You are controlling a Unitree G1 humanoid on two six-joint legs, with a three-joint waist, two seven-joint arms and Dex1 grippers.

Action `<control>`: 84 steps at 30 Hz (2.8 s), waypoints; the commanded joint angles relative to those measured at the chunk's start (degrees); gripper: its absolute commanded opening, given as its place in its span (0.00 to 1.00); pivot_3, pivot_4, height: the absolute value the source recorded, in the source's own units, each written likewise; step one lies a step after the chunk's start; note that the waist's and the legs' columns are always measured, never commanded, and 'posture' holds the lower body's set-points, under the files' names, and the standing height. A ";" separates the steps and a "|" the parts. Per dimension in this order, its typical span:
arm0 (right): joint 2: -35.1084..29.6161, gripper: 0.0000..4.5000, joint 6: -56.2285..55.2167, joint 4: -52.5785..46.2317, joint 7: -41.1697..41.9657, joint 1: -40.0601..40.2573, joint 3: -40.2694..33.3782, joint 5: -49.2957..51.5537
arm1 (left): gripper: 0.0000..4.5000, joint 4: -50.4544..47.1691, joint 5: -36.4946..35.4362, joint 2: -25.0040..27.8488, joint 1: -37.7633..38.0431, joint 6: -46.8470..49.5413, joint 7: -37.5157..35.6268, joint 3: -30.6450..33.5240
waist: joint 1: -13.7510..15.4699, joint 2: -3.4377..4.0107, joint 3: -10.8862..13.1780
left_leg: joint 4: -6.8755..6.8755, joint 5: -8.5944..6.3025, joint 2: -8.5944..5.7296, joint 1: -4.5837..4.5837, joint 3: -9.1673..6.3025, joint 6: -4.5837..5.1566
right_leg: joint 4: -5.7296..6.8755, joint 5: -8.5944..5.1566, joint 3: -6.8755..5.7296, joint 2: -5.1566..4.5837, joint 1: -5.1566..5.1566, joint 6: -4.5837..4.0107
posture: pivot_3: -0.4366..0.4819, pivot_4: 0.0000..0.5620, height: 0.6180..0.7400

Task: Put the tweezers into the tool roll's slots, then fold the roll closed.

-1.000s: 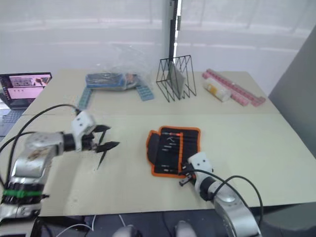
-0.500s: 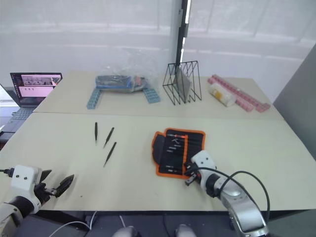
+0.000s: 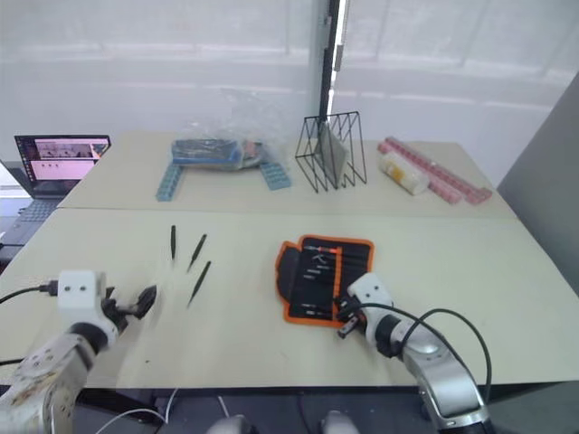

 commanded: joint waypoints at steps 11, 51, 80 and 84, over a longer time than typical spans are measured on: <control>0.76 0.00 1.14 0.81 -1.34 0.76 1.21 -0.64 | 0.97 17.26 3.31 -0.26 -17.31 -1.20 10.62 -6.11 | -0.24 0.00 0.03 | -0.07 0.00 0.00 -0.01 -0.01 0.00 | -0.04 0.00 -0.01 -0.06 -0.03 0.00 | 0.48 0.27 0.87; 0.78 0.00 4.28 -2.81 -2.94 1.26 0.69 0.09 | 0.00 42.99 3.81 -1.92 -31.01 -7.44 15.39 -8.97 | 0.49 0.16 0.07 | -0.41 0.04 -0.04 -0.08 -0.09 -0.09 | -0.44 0.02 -0.11 -0.56 -0.04 0.00 | 0.48 0.27 0.87; 2.24 0.00 4.30 -3.73 -4.44 2.26 1.71 -0.26 | 0.00 22.38 10.24 16.84 -25.42 -28.78 -10.30 -29.35 | 0.06 0.17 0.10 | -0.78 0.22 -0.06 -0.94 -0.12 -0.39 | -0.53 0.06 -0.16 -0.69 -1.05 -0.05 | 0.48 0.27 0.87; 2.48 0.00 4.05 -3.97 -4.90 2.74 1.73 -0.52 | 0.00 23.98 9.65 17.34 -29.36 -33.46 -18.73 -33.99 | 0.08 0.17 0.10 | -0.74 0.21 -0.06 -0.96 -0.08 -0.36 | -0.53 0.06 -0.12 -0.23 -1.03 -0.05 | 0.48 0.27 0.87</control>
